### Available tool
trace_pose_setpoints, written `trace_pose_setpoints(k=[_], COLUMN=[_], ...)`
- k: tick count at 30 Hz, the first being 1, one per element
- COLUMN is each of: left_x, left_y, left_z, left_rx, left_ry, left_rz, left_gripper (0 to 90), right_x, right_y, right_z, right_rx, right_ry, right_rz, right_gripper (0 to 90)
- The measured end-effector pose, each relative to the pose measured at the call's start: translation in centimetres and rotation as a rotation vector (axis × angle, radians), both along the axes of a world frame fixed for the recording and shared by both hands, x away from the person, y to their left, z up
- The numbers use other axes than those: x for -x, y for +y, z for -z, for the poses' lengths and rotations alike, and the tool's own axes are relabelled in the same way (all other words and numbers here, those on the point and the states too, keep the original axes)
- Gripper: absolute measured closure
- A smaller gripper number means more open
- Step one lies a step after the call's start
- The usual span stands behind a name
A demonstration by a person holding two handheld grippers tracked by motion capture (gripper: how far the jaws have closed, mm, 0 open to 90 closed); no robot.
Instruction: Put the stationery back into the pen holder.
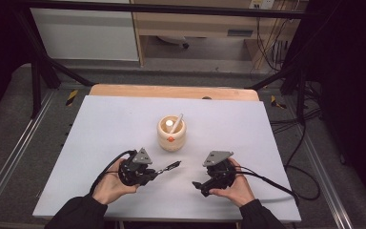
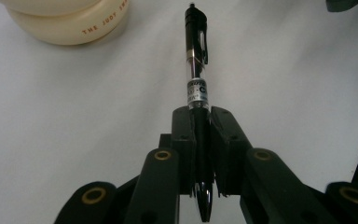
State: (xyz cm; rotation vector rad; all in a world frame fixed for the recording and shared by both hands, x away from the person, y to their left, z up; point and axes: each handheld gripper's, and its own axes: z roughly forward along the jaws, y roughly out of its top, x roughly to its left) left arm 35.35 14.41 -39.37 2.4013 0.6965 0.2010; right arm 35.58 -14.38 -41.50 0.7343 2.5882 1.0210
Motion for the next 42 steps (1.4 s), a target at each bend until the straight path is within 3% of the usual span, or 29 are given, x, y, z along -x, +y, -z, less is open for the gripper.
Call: trace_pose_setpoints(k=[12, 19, 29, 32, 36, 42], left_x=[-0.6, -1.3, -1.6, -1.6, -1.6, -1.7], left_y=[-1.5, -2.1, -4.5, -5.0, -5.1, -5.1], left_z=[-1.4, -2.2, -3.1, -3.2, -3.1, -3.1], left_rx=[-0.021, -0.034, -0.077, -0.087, -0.090, -0.070], left_ry=[-0.002, 0.020, 0.023, 0.023, 0.030, 0.038], left_rz=[0.043, 0.072, 0.129, 0.144, 0.148, 0.138], left_gripper=[79.6, 79.6, 79.6, 79.6, 79.6, 79.6], right_x=[-0.3, -0.3, -0.3, -0.2, -0.1, -0.1], right_y=[2.4, 3.6, 4.7, 5.0, 5.2, 5.6], right_z=[-1.0, -1.7, -2.4, -2.4, -2.6, -2.5], right_rx=[0.050, 0.091, 0.161, 0.189, 0.188, 0.214], right_ry=[-0.033, -0.052, -0.107, -0.131, -0.167, -0.220], right_rz=[-0.070, -0.117, -0.191, -0.218, -0.254, -0.317], right_gripper=[3.6, 4.9, 9.9, 13.8, 20.3, 32.3])
